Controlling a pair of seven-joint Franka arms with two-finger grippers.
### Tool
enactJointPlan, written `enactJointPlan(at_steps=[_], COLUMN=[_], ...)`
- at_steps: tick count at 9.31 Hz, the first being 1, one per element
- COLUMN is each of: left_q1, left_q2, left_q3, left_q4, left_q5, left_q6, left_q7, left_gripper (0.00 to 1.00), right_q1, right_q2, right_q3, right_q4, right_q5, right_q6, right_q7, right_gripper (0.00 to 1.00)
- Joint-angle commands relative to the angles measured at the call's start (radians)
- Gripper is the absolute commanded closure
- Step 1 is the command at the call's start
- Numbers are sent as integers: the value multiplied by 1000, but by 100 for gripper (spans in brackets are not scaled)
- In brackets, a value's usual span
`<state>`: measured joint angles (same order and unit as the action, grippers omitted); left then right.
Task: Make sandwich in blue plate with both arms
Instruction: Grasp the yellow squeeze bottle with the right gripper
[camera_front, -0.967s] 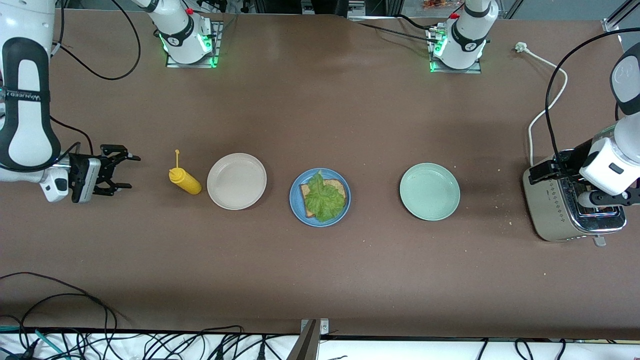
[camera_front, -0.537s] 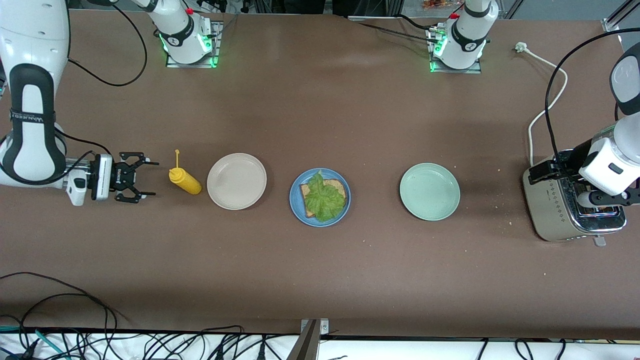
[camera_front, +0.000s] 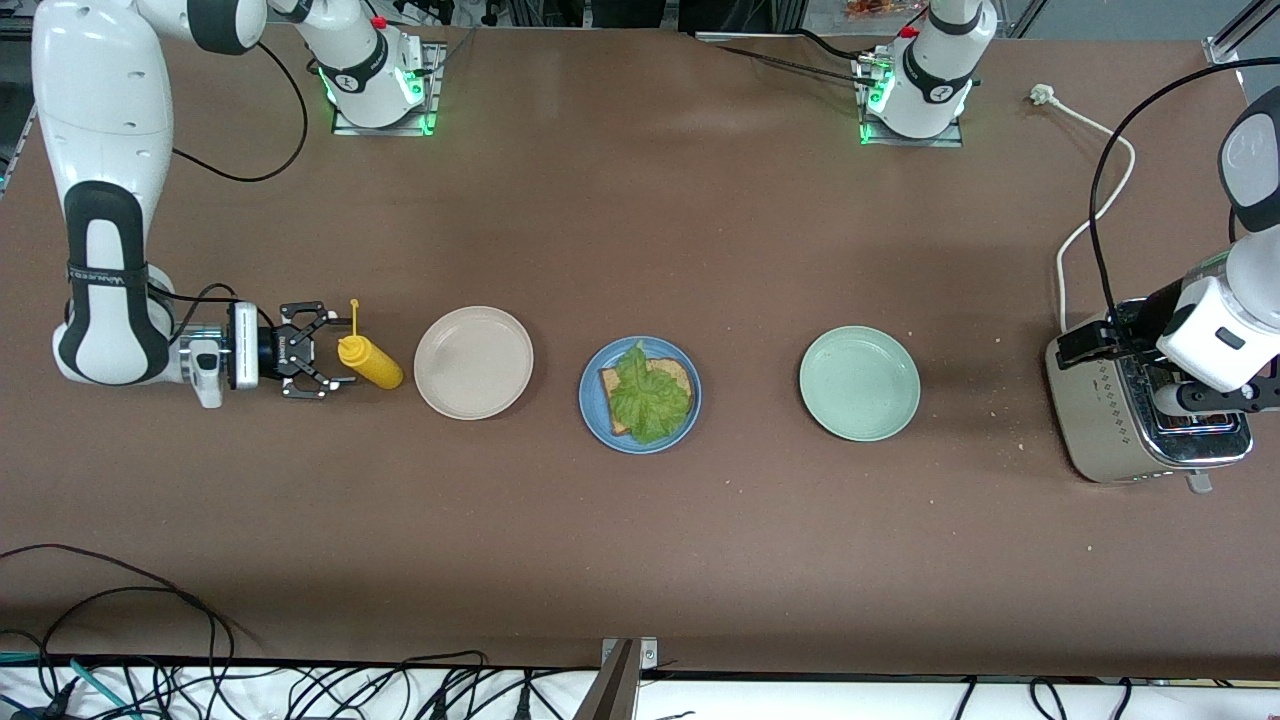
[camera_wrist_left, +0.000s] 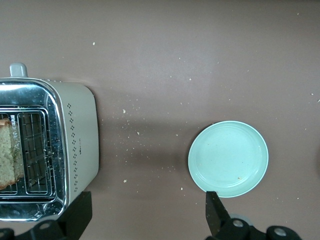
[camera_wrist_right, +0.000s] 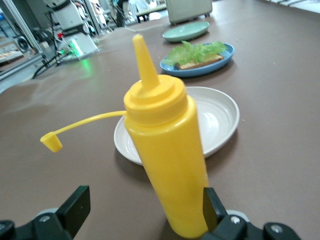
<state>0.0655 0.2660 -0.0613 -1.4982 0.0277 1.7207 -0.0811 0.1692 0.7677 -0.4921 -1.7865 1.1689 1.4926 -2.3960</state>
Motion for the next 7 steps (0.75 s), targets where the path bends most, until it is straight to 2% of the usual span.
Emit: enactJointPlan(at_steps=[1,2,7], left_q1=[-3,-3,-3], left_q2=[-1,-1,-2], left_q3=[3,3,3], left_q4=[3,3,3], left_q5=[-17,-17,-17], left_q6=[-12,-12,-12], left_q7=[12,12,17], left_gripper=[0,0,0], right_q1=[-16,-16,-50], right_q2=[58,58,61], right_q3=[32,35,43], right_q4=[47,55,78], right_q5=[80,89,94], right_q6=[-89,-91,-94], right_q7=[-78,-80,-97], right_gripper=[0,8,7])
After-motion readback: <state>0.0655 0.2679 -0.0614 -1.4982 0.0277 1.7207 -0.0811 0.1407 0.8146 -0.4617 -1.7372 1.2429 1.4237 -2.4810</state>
